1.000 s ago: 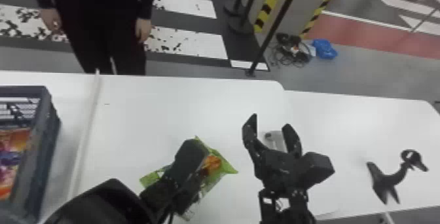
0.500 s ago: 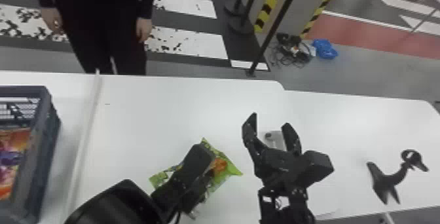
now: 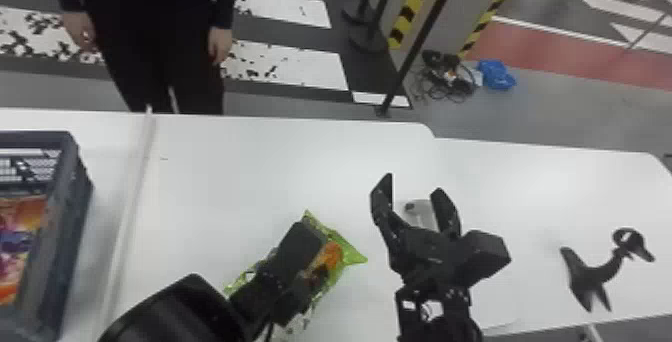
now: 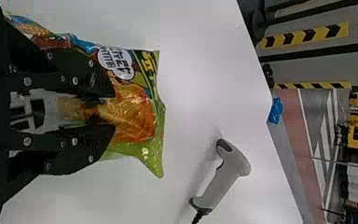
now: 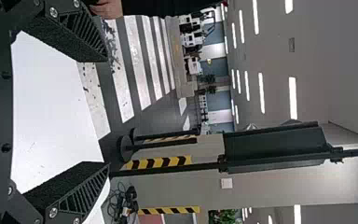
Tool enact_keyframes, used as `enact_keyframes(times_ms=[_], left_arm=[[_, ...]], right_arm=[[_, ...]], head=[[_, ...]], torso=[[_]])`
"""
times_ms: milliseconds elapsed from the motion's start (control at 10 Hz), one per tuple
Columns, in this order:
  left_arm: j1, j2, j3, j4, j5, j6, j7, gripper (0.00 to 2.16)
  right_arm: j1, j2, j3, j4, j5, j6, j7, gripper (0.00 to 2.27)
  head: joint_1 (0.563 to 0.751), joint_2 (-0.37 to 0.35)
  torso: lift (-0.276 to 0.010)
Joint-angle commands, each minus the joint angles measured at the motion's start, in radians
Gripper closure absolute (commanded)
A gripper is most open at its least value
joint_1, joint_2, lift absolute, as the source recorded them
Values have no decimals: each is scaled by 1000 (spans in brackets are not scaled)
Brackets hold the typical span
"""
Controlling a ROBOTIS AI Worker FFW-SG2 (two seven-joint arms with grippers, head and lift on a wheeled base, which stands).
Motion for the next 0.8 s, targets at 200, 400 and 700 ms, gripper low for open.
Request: enact_keyframes(times_ms=[200,400,700], left_arm=[[20,7,29,-26,8,-3,4,70],[44,17,69,-81,14,-3,13,70],[102,41,153,-222,30,10,17,70]], right_arm=[[-2,0,2,2,-1,0,0,134],[-1,-3,2,2,-4,0,0,134],[1,-6,2,2,-6,0,0,134]], head=[[695,-350],[695,-350],[695,-350]], torso=[[-29],[-29],[-29]])
